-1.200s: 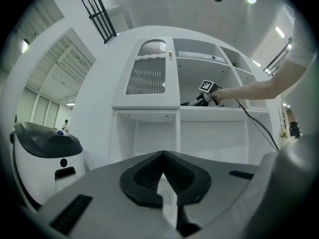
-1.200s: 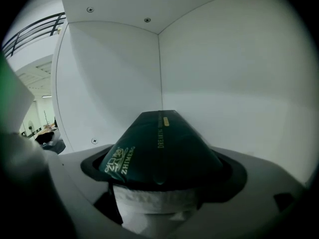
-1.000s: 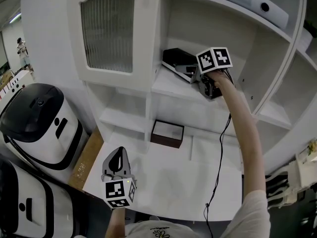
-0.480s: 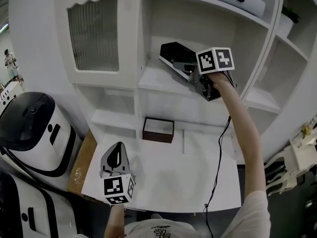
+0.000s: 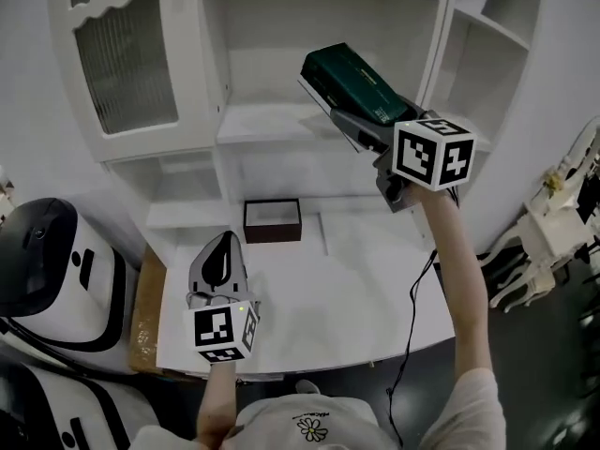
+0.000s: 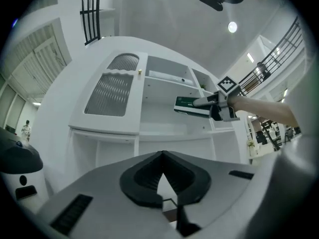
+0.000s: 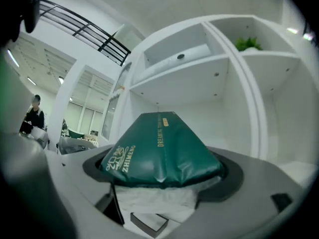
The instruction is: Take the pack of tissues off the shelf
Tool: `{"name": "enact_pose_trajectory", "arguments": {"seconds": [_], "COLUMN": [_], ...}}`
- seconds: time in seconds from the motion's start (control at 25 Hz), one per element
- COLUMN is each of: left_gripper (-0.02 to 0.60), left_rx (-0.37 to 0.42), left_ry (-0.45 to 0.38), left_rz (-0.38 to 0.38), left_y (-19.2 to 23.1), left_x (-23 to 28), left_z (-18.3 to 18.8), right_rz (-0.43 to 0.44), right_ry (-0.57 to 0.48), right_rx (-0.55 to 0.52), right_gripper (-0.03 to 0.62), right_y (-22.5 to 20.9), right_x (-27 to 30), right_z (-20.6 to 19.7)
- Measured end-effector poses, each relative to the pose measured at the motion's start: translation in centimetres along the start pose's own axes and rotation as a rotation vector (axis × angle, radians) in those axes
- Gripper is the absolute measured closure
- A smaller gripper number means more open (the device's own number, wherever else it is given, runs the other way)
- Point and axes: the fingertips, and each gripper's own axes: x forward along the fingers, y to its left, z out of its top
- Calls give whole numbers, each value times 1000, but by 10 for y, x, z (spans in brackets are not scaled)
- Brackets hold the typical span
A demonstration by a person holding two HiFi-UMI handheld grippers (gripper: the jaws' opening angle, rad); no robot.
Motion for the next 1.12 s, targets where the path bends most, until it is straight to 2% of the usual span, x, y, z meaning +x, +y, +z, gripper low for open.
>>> {"name": "enact_pose_trajectory", "arguments": {"seconds": [0.28, 0.52, 0.8, 1.0, 1.12], "left_gripper": [581, 581, 581, 581, 581], "left_rx": [-6, -13, 1, 8, 11], "left_ry": [-47, -89, -117, -61, -57], "left_rz": [-126, -185, -185, -172, -179], "left_y": [-35, -58, -71, -73, -77], "left_x": [0, -8, -22, -26, -27], "left_z": [16, 21, 15, -4, -6], "right_rz": [-189, -317, -393, -400, -406], "right_ry": [-169, -269, -234, -202, -185], "right_rx": [-73, -18, -12, 38, 76], "right_gripper": [112, 112, 112, 112, 112], "right_y": [26, 49, 76, 94, 99], "right_x": [-96, -153, -193, -205, -208], "right_z": [-32, -75, -129, -161, -172]}}
